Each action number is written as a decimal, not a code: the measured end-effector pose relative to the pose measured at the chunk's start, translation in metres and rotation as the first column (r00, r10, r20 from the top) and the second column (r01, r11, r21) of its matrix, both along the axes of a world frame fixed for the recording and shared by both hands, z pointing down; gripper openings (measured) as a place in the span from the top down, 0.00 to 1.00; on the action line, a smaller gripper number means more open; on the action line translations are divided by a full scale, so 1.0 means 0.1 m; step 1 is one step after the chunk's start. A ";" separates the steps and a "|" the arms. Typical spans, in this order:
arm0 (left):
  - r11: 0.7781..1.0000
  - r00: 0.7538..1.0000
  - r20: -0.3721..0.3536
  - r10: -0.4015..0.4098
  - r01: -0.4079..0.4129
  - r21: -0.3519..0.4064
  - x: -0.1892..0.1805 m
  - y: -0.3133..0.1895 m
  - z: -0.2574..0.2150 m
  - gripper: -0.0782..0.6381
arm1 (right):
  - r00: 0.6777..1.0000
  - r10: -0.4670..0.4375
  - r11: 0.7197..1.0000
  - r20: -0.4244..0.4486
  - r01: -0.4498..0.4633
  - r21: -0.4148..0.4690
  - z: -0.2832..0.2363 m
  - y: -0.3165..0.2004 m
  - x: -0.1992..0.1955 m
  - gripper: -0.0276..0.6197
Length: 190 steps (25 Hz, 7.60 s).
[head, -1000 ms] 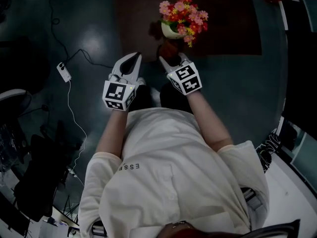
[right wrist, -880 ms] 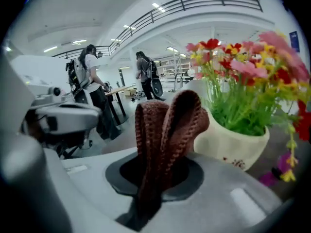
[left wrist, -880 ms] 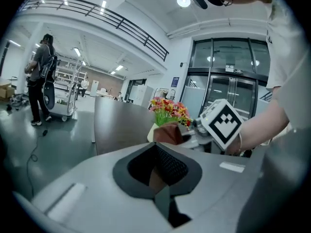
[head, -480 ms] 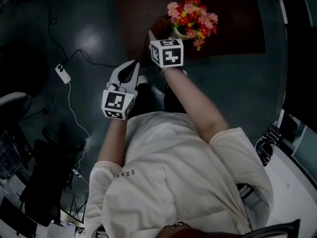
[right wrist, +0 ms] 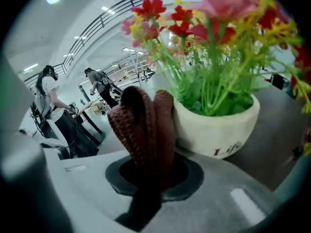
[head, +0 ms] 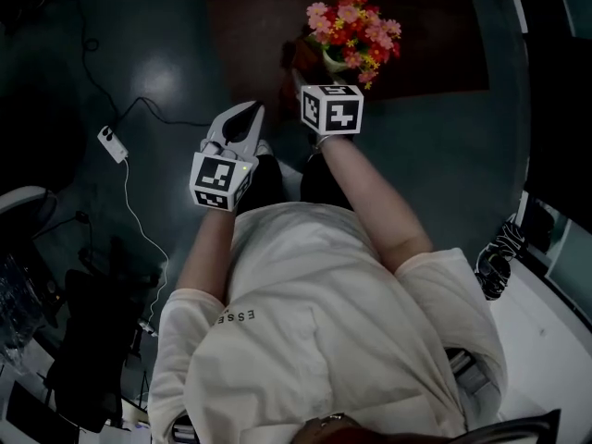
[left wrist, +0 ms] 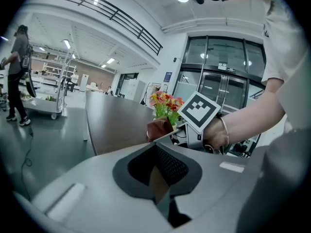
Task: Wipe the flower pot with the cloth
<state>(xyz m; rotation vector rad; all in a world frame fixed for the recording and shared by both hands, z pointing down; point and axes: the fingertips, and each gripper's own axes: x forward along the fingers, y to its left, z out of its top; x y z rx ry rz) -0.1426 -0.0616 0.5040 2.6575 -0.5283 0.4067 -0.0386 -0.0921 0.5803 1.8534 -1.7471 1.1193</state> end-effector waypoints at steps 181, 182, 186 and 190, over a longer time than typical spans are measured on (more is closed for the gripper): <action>0.947 0.977 -0.071 -0.199 0.210 0.243 1.11 -0.35 -0.50 0.83 | 0.833 -0.496 0.838 -0.243 0.533 0.118 -0.58 0.50 1.66 0.89; 0.939 0.973 -0.071 -0.219 0.230 0.258 1.13 -0.30 -0.54 0.87 | 0.821 -0.515 0.825 -0.247 0.553 0.118 -0.59 0.53 1.64 0.89; 0.915 0.959 -0.088 -0.268 0.282 0.289 1.20 -0.06 -0.67 0.87 | 0.784 -0.562 0.784 -0.263 0.606 0.134 -0.66 0.70 1.55 0.89; 0.909 0.961 -0.084 -0.262 0.275 0.311 1.28 0.22 -0.77 0.87 | 0.791 -0.542 0.785 -0.282 0.597 0.166 -0.81 0.89 1.51 0.89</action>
